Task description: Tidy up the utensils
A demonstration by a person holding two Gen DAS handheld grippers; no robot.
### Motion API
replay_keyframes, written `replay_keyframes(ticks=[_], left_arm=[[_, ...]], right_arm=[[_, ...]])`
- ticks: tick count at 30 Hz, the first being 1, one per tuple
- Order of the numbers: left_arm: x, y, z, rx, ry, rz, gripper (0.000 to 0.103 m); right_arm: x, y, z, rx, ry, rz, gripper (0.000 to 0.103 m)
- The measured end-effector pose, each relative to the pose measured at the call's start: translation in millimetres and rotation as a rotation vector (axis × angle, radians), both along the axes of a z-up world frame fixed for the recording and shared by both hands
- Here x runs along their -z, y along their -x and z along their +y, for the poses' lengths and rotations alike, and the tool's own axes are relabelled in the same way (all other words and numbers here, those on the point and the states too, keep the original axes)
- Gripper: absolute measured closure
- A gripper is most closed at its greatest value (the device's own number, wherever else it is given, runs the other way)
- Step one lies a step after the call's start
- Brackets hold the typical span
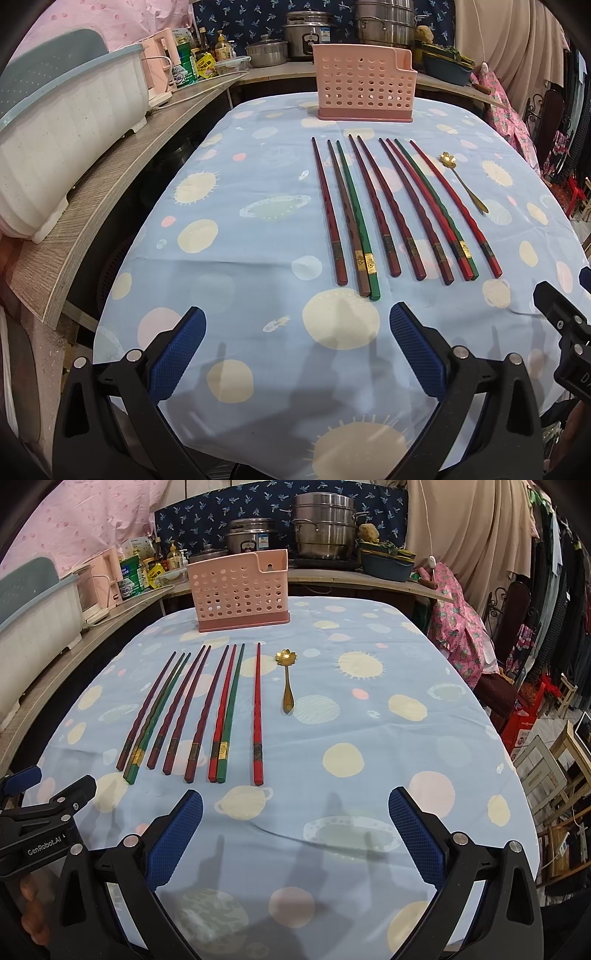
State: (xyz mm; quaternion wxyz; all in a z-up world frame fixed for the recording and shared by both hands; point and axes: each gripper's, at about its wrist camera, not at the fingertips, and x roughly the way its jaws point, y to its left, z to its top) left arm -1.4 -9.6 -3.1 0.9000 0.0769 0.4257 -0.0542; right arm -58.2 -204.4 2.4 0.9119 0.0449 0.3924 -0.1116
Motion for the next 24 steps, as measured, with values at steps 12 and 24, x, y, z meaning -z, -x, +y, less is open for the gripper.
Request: replay_keyframes(ticks=[12, 24], left_arm=[[2, -15, 7, -0.019, 0.048, 0.04, 0.007], [16, -63, 7, -0.012, 0.054, 0.027, 0.012]], right_arm=[[1, -4, -8, 0.006, -0.014, 0.006, 0.007], [6, -28, -28, 0.037, -0.024, 0.012, 0.007]])
